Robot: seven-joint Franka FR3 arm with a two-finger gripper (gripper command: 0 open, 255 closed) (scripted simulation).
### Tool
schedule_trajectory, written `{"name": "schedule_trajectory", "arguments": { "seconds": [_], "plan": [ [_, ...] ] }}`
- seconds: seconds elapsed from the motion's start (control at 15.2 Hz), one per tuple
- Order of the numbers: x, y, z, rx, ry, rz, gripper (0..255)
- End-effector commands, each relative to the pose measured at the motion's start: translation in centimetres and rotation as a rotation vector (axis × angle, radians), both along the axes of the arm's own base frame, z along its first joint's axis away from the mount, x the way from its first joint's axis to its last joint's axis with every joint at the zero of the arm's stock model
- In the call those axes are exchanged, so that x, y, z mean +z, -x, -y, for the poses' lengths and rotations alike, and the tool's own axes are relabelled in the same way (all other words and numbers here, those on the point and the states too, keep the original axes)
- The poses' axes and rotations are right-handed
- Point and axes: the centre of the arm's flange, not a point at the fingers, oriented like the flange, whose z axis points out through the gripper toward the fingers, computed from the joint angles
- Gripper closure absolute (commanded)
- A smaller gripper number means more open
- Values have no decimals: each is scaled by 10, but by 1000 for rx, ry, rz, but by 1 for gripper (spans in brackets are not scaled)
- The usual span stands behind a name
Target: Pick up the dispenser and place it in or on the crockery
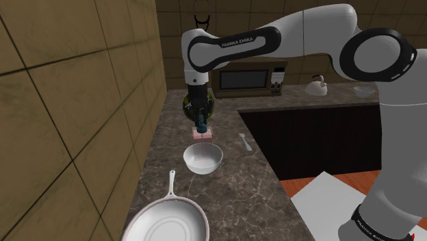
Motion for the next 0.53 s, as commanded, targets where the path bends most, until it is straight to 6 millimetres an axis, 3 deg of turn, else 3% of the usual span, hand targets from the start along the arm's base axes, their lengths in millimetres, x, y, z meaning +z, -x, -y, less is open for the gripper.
{"name": "schedule_trajectory", "arguments": {
  "seconds": [0.0,0.33,0.46],
  "plan": [
    [0,0,0,0,0,0,0],
    [0,0,0,0,0,0,0],
    [26,-3,0,0,0,0,0]
  ]
}}
